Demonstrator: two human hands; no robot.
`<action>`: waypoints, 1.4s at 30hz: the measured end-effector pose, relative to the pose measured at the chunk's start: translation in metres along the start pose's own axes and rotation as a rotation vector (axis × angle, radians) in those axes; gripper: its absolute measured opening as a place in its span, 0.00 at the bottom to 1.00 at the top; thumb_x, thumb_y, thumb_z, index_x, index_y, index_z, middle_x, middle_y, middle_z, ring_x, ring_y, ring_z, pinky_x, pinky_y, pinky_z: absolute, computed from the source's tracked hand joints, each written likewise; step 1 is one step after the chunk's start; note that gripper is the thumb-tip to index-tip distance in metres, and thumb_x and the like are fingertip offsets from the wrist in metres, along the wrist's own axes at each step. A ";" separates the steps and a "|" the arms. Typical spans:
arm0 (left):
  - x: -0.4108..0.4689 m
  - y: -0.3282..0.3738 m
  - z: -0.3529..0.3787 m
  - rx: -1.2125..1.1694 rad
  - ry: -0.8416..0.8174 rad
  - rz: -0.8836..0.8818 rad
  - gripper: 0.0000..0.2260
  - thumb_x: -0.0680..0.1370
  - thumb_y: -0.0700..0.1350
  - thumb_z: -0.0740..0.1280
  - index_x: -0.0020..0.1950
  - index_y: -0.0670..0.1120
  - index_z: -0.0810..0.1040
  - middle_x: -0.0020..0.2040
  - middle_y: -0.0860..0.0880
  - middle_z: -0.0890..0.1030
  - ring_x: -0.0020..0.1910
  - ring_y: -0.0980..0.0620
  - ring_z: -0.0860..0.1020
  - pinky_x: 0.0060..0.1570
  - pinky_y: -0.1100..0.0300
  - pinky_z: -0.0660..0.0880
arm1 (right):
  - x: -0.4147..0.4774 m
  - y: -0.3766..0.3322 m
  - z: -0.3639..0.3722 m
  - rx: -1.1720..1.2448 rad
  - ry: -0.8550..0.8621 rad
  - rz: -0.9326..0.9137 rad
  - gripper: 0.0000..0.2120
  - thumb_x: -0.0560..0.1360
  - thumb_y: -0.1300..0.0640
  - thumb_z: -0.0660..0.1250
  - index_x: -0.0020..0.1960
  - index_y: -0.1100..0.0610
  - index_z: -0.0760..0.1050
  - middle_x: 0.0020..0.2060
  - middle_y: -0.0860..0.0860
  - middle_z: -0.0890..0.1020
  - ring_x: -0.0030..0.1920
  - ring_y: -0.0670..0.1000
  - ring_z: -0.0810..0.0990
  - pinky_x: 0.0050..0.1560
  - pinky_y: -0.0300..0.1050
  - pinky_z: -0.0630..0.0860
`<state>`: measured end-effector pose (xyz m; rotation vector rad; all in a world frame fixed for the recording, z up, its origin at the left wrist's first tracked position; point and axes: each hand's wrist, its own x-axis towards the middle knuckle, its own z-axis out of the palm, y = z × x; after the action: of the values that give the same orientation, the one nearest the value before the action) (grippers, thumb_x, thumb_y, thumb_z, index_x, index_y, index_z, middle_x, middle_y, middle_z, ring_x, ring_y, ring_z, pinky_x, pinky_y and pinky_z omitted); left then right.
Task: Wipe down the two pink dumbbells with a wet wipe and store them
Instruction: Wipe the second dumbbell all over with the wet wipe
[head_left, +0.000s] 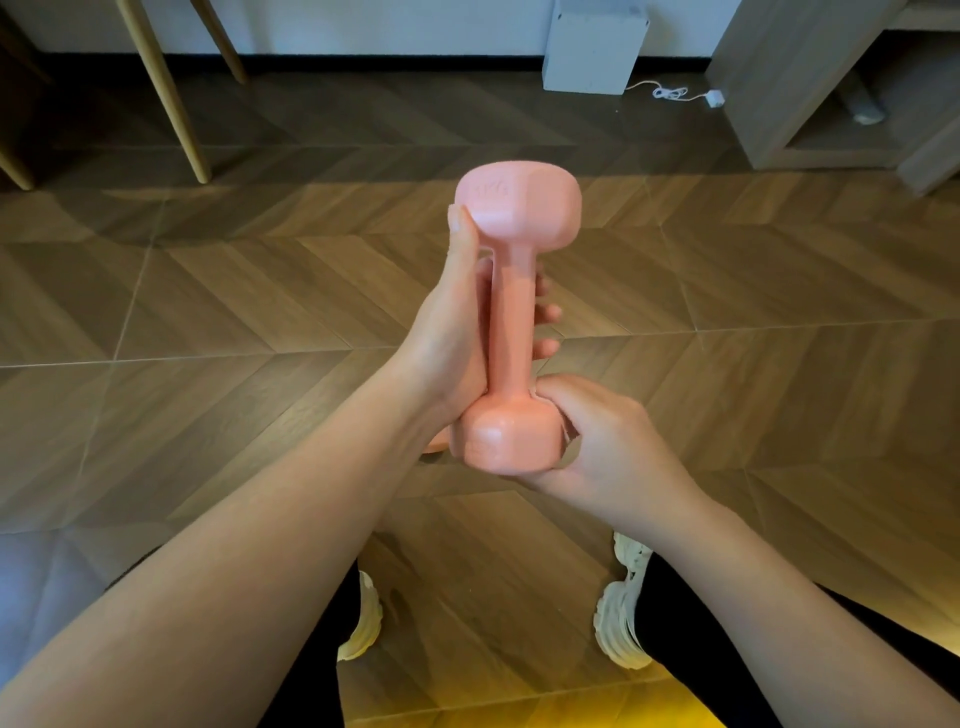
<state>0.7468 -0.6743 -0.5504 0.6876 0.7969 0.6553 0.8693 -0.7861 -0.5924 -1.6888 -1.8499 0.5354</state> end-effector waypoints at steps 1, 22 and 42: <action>0.001 0.000 -0.001 0.040 0.023 -0.007 0.38 0.78 0.72 0.49 0.59 0.39 0.78 0.37 0.48 0.79 0.35 0.50 0.78 0.37 0.54 0.78 | -0.001 0.001 -0.001 -0.044 0.061 -0.012 0.21 0.65 0.45 0.78 0.50 0.55 0.78 0.42 0.45 0.78 0.41 0.42 0.72 0.42 0.43 0.71; 0.001 -0.003 0.001 -0.048 -0.026 -0.059 0.36 0.77 0.74 0.47 0.50 0.44 0.77 0.36 0.49 0.75 0.30 0.52 0.71 0.31 0.59 0.69 | 0.003 -0.005 0.004 0.069 -0.085 0.086 0.20 0.61 0.41 0.79 0.43 0.46 0.71 0.38 0.41 0.76 0.41 0.44 0.74 0.39 0.38 0.71; 0.000 -0.001 0.000 0.092 0.040 0.088 0.29 0.80 0.67 0.56 0.54 0.42 0.81 0.41 0.49 0.82 0.37 0.52 0.79 0.42 0.56 0.77 | -0.005 0.001 -0.010 -0.118 0.074 -0.025 0.22 0.65 0.36 0.72 0.48 0.51 0.75 0.40 0.39 0.76 0.43 0.43 0.74 0.44 0.34 0.69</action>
<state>0.7470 -0.6750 -0.5517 0.7993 0.8413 0.7175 0.8766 -0.7919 -0.5859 -1.7353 -1.8784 0.3548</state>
